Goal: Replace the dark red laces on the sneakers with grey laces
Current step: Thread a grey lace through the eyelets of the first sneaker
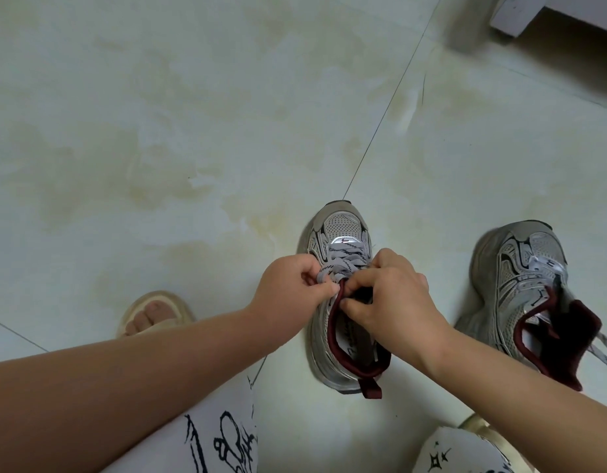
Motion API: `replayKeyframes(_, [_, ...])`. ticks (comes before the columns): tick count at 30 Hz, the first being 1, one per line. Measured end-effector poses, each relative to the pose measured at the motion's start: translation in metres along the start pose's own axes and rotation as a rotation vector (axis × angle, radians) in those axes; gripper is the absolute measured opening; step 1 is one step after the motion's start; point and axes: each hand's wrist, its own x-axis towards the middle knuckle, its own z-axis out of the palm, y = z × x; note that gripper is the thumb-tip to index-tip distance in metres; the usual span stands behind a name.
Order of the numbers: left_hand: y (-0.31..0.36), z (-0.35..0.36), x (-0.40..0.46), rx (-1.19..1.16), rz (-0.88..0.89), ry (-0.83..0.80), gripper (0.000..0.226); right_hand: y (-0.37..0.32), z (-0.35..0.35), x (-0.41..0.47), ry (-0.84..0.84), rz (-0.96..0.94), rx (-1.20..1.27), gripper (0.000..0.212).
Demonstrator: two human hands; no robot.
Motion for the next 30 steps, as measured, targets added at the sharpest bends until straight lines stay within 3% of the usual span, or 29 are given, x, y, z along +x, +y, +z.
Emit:
replayKeyframes(14, [0.003, -0.005, 0.000, 0.054, 0.076, -0.150, 0.020, 0.008, 0.008, 0.005, 0.024, -0.177, 0.006, 0.012])
replayKeyframes(18, [0.002, -0.005, 0.000, 0.099, 0.086, -0.118, 0.017, 0.007, -0.019, 0.008, -0.175, -0.217, 0.117, 0.015])
replayKeyframes(22, [0.006, -0.005, 0.000, 0.119, 0.091, -0.121, 0.018, 0.019, -0.064, 0.004, -0.377, -0.091, 0.311, 0.023])
replayKeyframes(26, [0.008, -0.002, 0.001, 0.194, 0.120, -0.145, 0.017, 0.026, -0.063, 0.002, -0.540, 0.002, 0.362, 0.022])
replayKeyframes(28, [0.010, -0.004, 0.002, 0.209, 0.136, -0.125, 0.012, 0.030, -0.058, 0.010, -0.472, 0.048, 0.370, 0.024])
replayKeyframes(30, [0.013, -0.008, 0.006, 0.231, 0.157, -0.078, 0.011, 0.033, -0.056, 0.022, -0.282, 0.068, 0.335, 0.021])
